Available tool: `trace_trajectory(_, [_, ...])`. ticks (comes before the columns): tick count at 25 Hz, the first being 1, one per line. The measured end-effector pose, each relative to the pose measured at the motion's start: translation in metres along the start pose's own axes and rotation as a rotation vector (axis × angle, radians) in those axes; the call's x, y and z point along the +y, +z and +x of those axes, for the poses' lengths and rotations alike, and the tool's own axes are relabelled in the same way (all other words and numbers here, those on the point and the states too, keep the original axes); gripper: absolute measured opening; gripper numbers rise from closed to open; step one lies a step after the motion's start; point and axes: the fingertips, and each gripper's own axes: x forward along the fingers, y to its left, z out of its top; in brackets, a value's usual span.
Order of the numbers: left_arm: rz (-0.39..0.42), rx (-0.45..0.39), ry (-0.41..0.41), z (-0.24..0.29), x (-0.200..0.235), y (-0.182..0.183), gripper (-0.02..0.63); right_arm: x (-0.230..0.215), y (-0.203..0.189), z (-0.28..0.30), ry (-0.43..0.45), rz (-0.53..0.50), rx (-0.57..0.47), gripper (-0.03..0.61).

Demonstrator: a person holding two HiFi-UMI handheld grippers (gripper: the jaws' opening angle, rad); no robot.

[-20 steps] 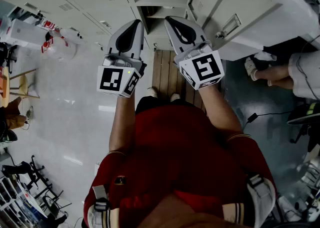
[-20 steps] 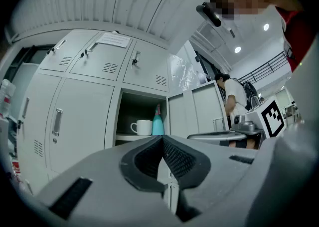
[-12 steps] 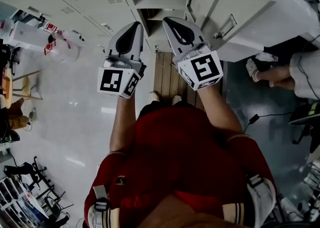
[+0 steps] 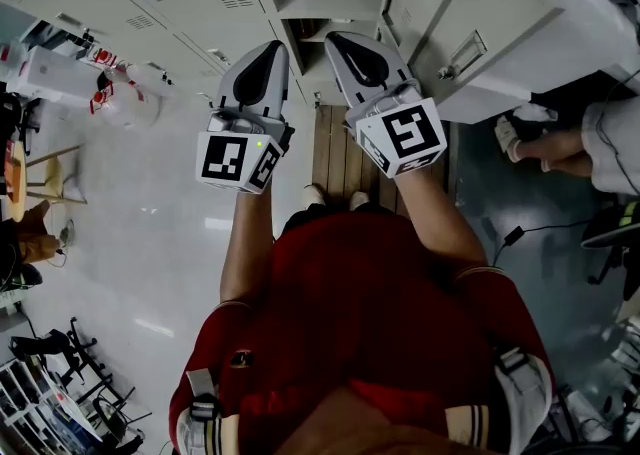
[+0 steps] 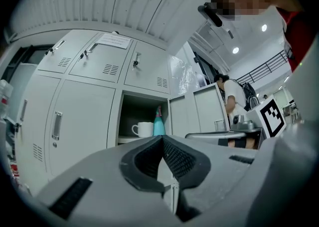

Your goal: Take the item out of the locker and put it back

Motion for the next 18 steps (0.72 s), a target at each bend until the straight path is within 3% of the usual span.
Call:
trace_trajectory(4, [-0.004,0.003,-0.01,-0.003,0.008,-0.001,0.006,0.003,-0.002,0.007,-0.019,0.001,0.007,0.002])
trace_trajectory(12, [-0.014,0.005,-0.025,-0.007,0.032,-0.006,0.006,0.01,-0.013,0.028,-0.038,0.01,0.044,0.114])
trace_trajectory(18, [-0.019,0.01,-0.048,-0.006,0.05,-0.011,0.006,0.01,-0.02,0.045,-0.066,0.006,0.067,0.147])
